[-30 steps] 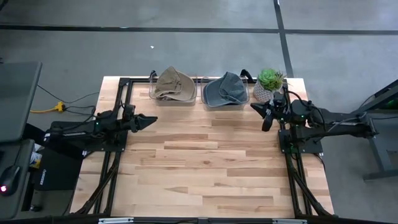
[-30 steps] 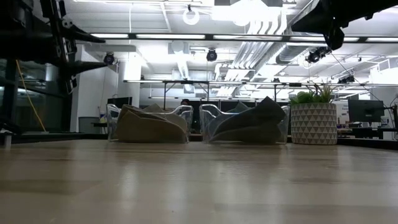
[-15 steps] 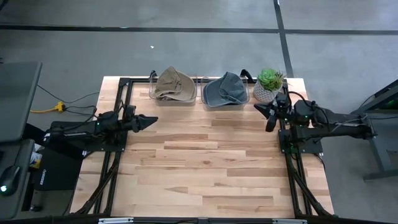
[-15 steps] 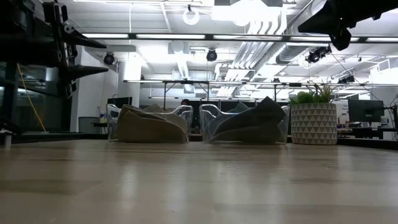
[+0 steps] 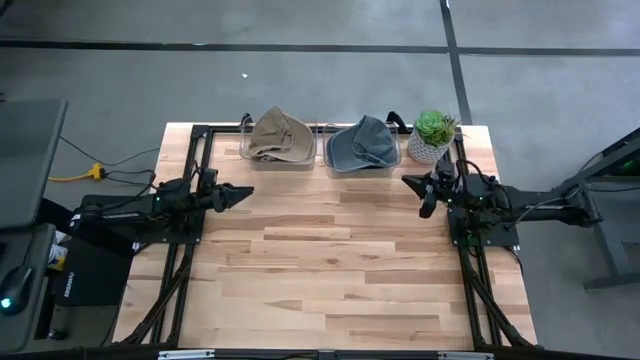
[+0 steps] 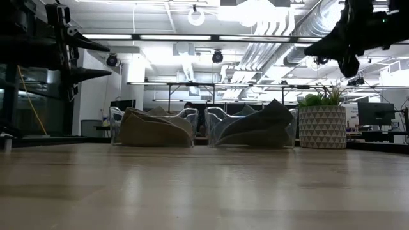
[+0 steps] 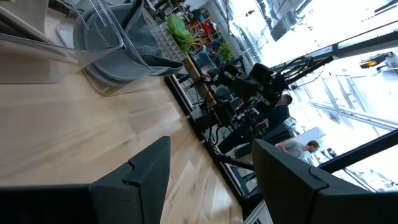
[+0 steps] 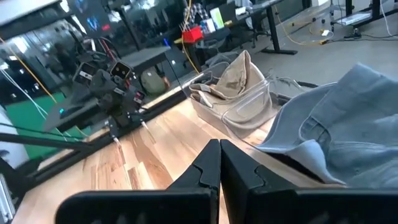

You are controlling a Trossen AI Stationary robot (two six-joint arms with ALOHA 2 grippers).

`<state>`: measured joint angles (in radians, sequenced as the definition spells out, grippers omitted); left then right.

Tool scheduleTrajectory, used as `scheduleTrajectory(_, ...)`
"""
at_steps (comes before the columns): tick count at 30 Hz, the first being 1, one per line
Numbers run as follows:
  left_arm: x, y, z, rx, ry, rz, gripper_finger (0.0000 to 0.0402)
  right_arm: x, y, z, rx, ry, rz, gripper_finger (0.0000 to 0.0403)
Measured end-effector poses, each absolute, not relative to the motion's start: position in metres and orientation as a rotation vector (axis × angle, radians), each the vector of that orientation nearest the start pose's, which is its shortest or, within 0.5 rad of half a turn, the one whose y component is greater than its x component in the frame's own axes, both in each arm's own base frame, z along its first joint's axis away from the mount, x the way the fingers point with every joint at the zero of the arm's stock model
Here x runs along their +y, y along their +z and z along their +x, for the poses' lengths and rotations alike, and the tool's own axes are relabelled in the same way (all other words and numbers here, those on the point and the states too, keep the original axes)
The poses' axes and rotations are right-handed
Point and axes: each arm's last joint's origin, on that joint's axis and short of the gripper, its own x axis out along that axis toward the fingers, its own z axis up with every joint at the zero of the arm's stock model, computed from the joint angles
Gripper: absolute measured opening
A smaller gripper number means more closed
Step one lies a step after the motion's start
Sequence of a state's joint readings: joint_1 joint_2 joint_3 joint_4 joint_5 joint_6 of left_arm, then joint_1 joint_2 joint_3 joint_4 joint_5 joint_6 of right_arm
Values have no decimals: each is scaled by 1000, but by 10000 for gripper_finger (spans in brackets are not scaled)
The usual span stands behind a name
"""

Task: Pick & Place hat
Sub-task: Return to Home Position

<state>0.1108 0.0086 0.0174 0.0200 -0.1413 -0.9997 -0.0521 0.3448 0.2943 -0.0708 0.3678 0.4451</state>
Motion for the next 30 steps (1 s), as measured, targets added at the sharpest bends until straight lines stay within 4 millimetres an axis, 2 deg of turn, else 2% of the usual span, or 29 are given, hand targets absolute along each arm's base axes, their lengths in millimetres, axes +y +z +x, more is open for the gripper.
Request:
scheduleTrajectory(5, 15, 170, 96, -152, 217, -994, 209, -16, 208, 112, -43, -425, 449, 0)
scheduleTrajectory(9, 15, 170, 96, -151, 228, -946, 209, -16, 198, 108, -75, -417, 461, 0)
scheduleTrajectory(23, 15, 170, 96, -143, 224, -908, 209, -15, 201, 86, -145, -409, 426, 0)
scheduleTrajectory(30, 15, 170, 96, -144, 228, -908, 209, -14, 199, 87, -105, -371, 358, 0)
